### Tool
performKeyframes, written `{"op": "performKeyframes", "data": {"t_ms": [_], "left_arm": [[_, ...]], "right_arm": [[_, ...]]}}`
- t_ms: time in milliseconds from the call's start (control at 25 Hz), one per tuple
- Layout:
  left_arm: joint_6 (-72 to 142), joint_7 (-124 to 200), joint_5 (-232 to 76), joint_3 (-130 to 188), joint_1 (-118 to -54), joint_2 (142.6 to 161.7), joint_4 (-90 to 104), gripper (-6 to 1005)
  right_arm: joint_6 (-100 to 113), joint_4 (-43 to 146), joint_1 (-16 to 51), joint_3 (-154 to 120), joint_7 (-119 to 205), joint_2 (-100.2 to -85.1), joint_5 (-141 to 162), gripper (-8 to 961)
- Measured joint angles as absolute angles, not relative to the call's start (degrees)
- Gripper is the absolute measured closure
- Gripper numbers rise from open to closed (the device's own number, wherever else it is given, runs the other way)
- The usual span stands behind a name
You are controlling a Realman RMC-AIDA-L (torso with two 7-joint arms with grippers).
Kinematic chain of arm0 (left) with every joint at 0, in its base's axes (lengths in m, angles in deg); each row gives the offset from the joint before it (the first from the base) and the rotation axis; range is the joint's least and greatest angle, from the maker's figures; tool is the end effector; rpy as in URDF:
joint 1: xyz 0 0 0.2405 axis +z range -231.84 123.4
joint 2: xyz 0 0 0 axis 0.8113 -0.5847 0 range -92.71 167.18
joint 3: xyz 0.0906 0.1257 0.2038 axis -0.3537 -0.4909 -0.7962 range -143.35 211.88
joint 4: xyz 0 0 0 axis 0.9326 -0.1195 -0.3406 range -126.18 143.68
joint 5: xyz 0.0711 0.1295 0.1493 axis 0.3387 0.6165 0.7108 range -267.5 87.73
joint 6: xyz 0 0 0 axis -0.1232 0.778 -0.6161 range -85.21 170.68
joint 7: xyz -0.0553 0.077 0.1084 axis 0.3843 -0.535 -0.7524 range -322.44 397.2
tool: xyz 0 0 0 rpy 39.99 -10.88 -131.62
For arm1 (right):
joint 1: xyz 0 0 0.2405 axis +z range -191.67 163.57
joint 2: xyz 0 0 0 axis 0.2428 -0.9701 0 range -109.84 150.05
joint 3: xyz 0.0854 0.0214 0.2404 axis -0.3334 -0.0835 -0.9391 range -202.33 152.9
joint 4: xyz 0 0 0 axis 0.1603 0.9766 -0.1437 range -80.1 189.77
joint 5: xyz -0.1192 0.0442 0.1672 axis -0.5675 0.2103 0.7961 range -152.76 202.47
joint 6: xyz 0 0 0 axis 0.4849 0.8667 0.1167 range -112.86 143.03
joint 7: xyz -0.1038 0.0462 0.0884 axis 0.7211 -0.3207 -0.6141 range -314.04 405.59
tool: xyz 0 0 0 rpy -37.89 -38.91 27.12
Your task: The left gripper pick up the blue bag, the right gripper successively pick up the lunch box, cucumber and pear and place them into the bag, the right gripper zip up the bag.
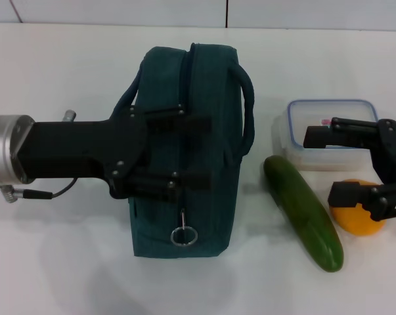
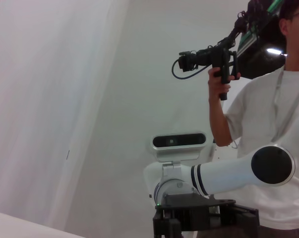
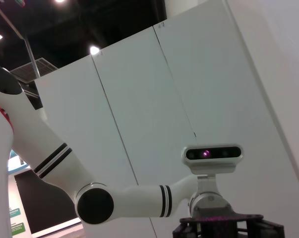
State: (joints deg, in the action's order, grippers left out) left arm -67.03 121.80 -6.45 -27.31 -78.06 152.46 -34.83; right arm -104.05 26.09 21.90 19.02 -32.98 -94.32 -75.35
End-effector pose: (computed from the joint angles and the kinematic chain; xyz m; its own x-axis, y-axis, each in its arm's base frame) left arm -0.2069 0.2792 0.0317 0.6488 0.2624 0.7143 0.1850 -0.9649 0.1864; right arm 0.1980 0.2949 0.0330 0.6386 -0.2739 -0.7192 -0.1019 -0.9564 0.2738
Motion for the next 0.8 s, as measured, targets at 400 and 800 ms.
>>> {"op": "performKeyframes", "data": {"t_ms": [400, 800], "left_arm": [[-67.04, 121.83, -6.42, -27.25, -77.46, 152.55, -34.84, 116], [-66.68, 131.41, -5.3, -21.11, -76.8, 152.81, -39.67, 117]], "right_arm": [[-104.1, 26.09, 21.9, 19.06, -32.98, -94.52, -75.34, 104], [-104.08, 26.14, 21.25, 19.91, -32.81, -94.49, -75.41, 111]]}}
